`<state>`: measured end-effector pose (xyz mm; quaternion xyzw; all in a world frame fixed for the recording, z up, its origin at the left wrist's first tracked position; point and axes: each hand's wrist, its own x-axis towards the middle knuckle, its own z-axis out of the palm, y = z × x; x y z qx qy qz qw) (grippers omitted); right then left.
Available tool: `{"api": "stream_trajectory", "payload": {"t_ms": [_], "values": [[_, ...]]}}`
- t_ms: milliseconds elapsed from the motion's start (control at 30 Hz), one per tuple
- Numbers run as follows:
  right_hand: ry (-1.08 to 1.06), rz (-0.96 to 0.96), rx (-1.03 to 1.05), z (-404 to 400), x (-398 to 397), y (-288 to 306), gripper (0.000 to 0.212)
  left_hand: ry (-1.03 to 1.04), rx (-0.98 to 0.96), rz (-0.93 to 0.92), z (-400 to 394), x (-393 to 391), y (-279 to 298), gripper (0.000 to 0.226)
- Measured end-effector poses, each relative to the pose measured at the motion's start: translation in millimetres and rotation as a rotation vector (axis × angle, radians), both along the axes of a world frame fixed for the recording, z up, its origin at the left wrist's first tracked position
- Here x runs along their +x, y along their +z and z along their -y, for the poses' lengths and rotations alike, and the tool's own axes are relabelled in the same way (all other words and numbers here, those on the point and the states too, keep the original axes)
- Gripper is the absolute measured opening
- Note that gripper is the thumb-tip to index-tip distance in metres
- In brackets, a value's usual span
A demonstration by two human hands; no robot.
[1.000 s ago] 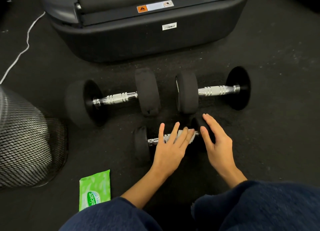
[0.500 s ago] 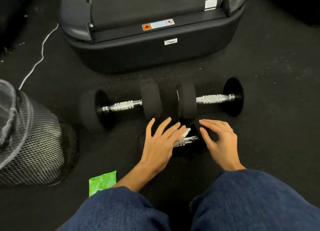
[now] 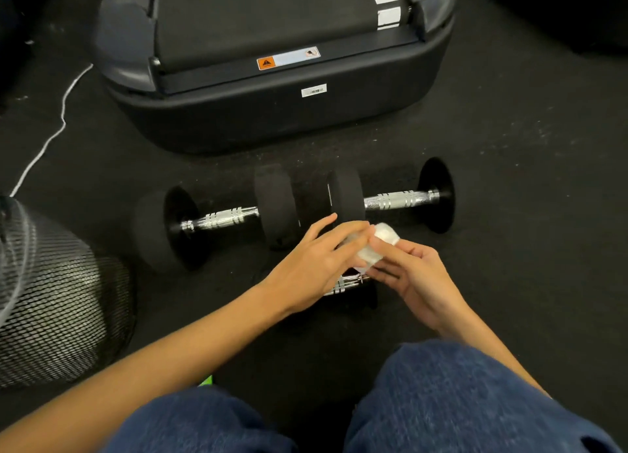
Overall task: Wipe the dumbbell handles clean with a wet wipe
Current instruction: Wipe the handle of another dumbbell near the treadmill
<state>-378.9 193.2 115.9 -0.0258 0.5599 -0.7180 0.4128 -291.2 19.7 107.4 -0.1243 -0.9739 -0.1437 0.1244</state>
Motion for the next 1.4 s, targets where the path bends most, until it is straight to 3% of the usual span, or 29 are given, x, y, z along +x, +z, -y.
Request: {"api": "stream_trajectory", "payload": {"t_ms": [67,133,267,367,433,567,767,833,1000,1200,1400], "values": [[-0.081,-0.019,0.005,-4,-15,-4,0.024,0.049,0.011,-0.009,3,-15,4,0.05],[-0.16,-0.153,0.082,-6,-35,-10,0.021,0.182,-0.004,0.052,8,-33,8,0.06],[-0.206,-0.538,0.275,0,-83,-26,0.012,0.314,-0.211,0.344,23,-67,6,0.079],[-0.184,-0.92,0.448,20,-110,-41,0.013,0.331,-0.293,0.406,30,-85,-2,0.084],[-0.082,-1.127,0.464,36,-121,-50,0.011,0.344,-0.317,0.421,32,-93,-10,0.086],[0.418,-1.335,0.462,51,-128,-88,0.048,0.369,-0.3,0.4,31,-96,-29,0.085],[0.523,-1.802,0.55,14,-123,-119,0.052,0.378,-0.239,0.367,31,-95,-39,0.085],[0.482,-1.811,0.57,17,-125,-120,0.052,0.384,-0.212,0.378,30,-95,-39,0.084],[0.378,-1.597,0.466,36,-115,-123,0.055,0.406,-0.233,0.367,30,-95,-39,0.083],[0.452,-1.751,0.463,8,-136,-120,0.056,0.389,-0.192,0.404,31,-95,-34,0.083],[0.327,-1.675,0.488,30,-120,-119,0.052,0.406,-0.21,0.411,30,-96,-32,0.082]]}}
